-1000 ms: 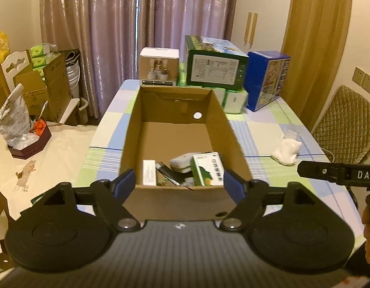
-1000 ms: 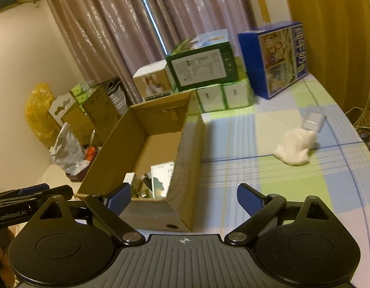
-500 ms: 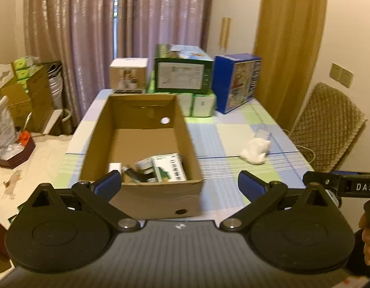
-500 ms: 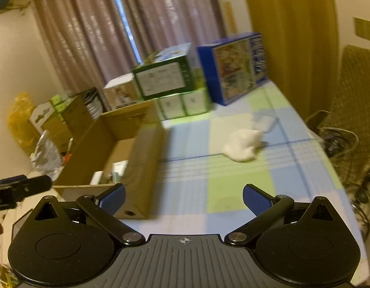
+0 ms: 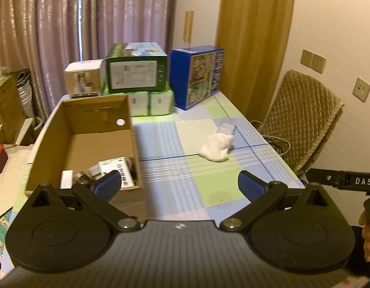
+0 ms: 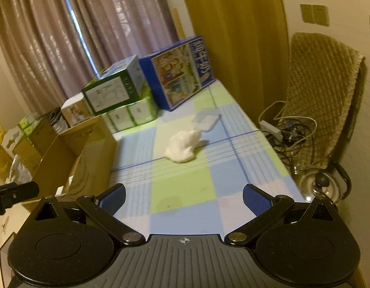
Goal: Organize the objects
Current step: 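Move both grippers away from the box toward the white cloth and clear container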
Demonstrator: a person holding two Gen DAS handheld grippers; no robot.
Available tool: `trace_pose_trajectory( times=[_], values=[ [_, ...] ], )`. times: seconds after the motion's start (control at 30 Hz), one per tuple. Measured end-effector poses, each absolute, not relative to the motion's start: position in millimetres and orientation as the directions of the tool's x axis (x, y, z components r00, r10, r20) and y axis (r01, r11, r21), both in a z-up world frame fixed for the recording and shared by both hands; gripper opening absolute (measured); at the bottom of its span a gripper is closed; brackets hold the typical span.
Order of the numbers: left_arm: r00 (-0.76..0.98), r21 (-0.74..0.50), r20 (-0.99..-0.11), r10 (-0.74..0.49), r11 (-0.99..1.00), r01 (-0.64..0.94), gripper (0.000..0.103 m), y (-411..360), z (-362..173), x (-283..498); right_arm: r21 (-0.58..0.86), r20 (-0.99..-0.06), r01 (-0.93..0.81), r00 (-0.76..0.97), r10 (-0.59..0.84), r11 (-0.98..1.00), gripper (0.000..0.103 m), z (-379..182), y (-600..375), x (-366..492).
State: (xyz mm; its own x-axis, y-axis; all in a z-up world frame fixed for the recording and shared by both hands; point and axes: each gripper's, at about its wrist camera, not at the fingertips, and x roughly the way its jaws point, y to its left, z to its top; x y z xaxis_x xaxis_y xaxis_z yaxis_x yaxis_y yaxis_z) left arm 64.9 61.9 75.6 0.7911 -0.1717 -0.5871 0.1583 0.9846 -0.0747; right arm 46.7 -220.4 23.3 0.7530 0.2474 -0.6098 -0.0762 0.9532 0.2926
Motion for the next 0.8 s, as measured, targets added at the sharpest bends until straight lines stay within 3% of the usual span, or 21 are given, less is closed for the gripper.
trace_pose_trajectory(
  times=[0.8],
  values=[
    [0.749, -0.07, -0.605, -0.27, 0.955, 0.287, 0.101, -6, 55, 103, 0.243, -0.607, -0.038, 0.773, 0.182, 0.969, 0.101, 29, -253, 64]
  ],
)
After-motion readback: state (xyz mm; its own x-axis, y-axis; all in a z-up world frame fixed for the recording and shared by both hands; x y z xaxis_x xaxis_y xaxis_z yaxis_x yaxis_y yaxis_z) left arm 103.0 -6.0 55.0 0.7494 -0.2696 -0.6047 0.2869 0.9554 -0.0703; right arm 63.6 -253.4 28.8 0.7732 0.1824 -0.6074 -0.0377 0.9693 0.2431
